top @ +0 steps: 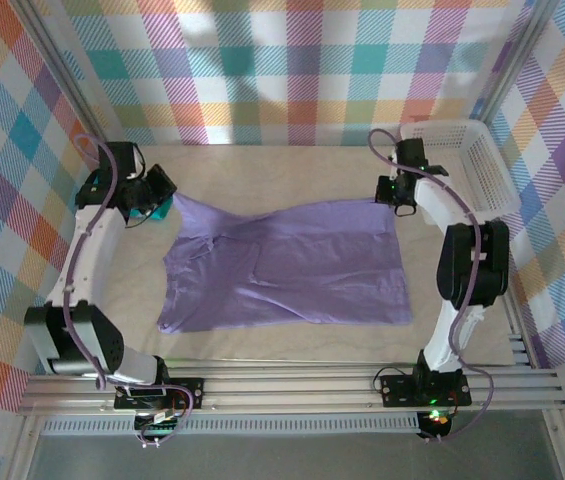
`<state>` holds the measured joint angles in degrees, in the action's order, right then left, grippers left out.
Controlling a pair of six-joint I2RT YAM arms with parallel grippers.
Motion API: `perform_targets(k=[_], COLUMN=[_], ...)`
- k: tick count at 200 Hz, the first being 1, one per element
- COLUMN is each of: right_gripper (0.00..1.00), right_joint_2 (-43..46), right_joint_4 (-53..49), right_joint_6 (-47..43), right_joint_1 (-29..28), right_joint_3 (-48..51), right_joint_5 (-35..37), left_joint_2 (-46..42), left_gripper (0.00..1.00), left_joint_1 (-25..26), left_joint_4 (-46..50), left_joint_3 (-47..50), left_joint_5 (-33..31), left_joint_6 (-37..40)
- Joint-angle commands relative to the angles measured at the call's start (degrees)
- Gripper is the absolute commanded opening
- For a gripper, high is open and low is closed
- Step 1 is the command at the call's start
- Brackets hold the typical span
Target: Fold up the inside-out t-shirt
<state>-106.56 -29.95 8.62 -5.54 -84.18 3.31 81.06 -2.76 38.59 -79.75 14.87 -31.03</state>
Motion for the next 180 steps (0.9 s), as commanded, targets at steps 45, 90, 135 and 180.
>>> perform_targets(k=[45,90,135,180], right_gripper=[0.04,0.05,0.06,0.49], right_joint_2=[15.47,20.11,24.13,30.71], right_joint_4=[0.73,-0.66,-2.99,1.36], right_joint_6=[0.74,2.74,5.74,2.76], right_joint_1=[0.27,0.23,0.19,-7.27], right_joint_3=[16.82,25.19,32.2,35.22], right_joint_5=[4.14,3.65,5.35,9.19], left_joint_2=[-12.98,-16.83,-22.12,-22.41], left_gripper=[0.0,0.0,0.0,0.0], left_joint_1=[-0.44,-0.49,-0.49,-0.48], left_joint_4=[14.8,17.85,21.45,17.42], left_joint_3=[6.54,12.67,18.96,25.36], left_joint_5=[4.93,5.24,6.4,9.22], left_joint_6=[3.02,4.18,5.08,3.86])
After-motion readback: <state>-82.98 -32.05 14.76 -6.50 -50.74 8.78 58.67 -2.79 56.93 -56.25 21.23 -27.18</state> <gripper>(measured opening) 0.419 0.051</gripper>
